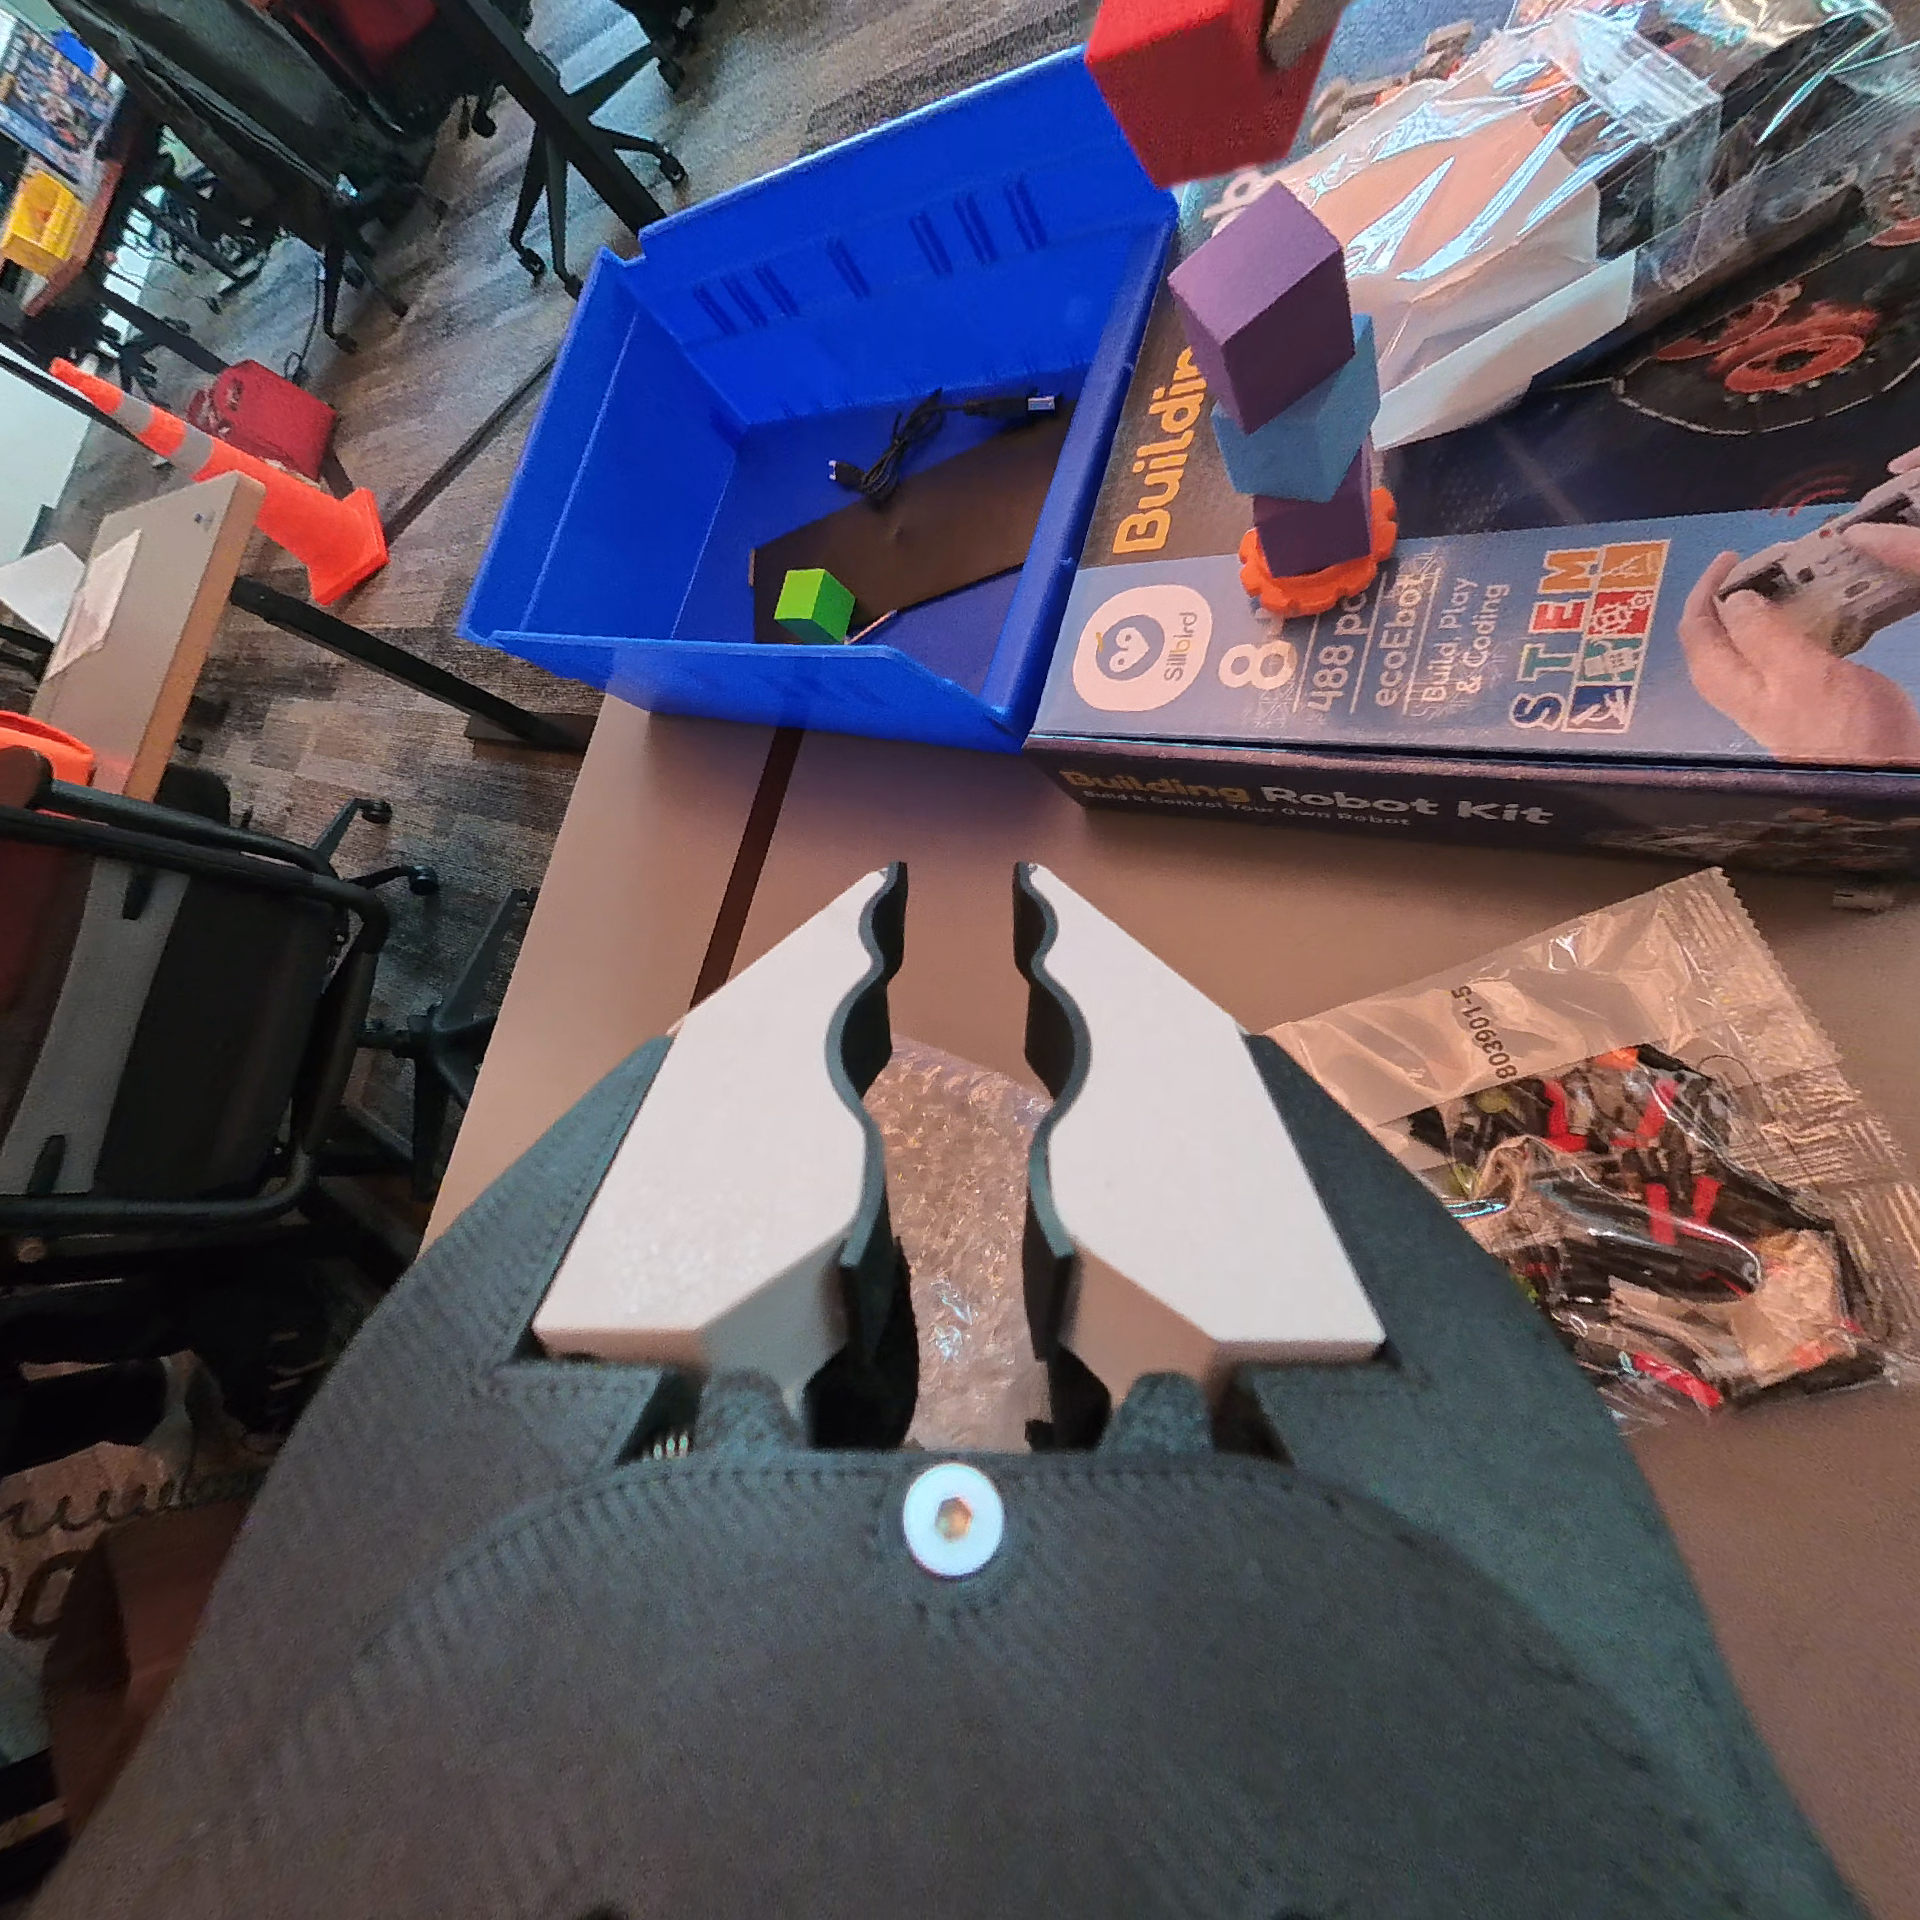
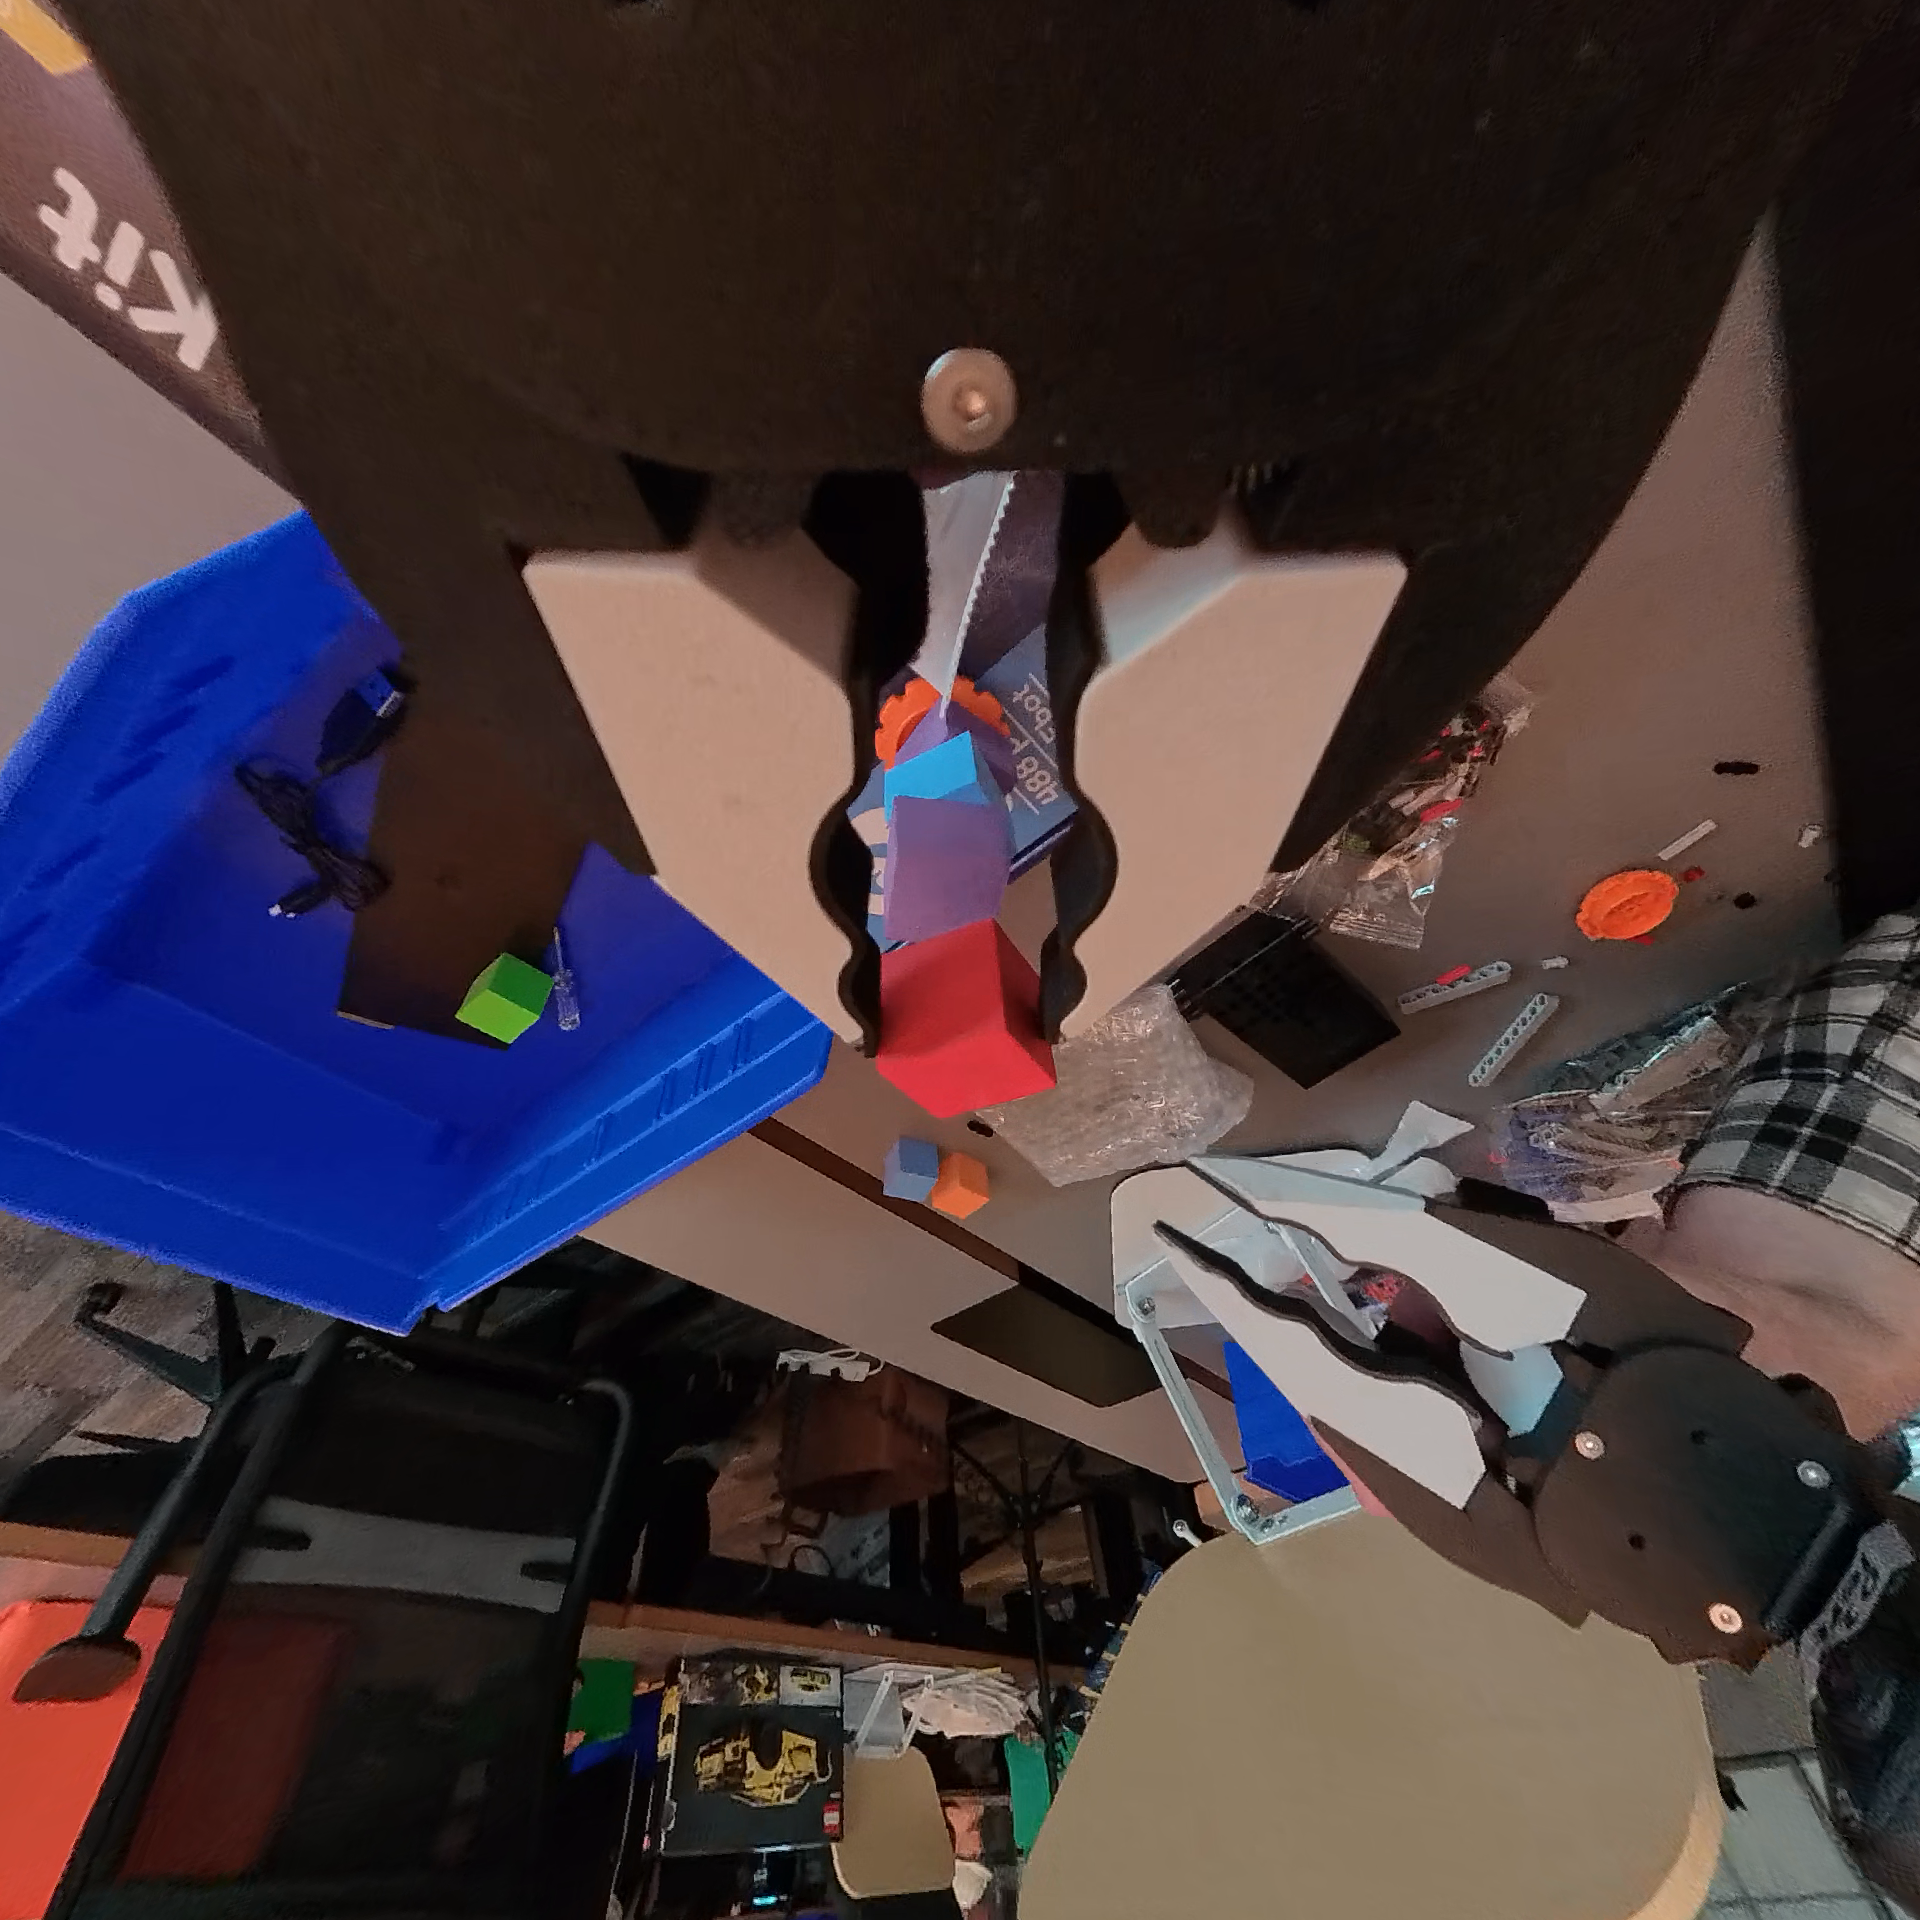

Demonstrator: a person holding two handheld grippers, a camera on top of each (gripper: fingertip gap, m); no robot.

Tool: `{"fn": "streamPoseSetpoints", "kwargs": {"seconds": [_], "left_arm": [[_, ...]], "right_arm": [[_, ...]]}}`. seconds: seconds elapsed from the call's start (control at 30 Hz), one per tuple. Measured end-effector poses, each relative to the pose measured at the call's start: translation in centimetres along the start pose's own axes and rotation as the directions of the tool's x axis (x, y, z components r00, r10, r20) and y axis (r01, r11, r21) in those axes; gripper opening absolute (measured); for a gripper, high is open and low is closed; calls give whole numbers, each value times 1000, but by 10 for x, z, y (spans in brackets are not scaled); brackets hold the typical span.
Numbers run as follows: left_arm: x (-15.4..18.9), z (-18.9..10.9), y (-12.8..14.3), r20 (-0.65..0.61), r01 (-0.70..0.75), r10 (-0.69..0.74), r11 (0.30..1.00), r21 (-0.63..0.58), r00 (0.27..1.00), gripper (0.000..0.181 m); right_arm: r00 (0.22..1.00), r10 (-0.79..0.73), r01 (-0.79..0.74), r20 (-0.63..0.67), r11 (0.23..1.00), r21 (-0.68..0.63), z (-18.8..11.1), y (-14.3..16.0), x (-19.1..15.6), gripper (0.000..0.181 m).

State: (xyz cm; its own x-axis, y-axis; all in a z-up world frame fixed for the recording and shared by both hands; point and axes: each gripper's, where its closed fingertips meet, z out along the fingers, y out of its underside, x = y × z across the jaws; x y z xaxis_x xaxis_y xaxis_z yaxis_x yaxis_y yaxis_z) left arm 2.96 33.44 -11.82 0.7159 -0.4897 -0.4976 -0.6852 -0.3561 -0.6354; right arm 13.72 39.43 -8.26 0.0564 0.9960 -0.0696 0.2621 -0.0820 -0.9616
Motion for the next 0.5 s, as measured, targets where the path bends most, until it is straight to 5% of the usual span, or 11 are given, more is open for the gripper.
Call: {"fn": "streamPoseSetpoints", "kwargs": {"seconds": [0.5], "left_arm": [[1,4,3,-2,-8,8,1000,-14,1000,19]], "right_arm": [[998,63,-63,19,998,10,10,26,4,30]]}}
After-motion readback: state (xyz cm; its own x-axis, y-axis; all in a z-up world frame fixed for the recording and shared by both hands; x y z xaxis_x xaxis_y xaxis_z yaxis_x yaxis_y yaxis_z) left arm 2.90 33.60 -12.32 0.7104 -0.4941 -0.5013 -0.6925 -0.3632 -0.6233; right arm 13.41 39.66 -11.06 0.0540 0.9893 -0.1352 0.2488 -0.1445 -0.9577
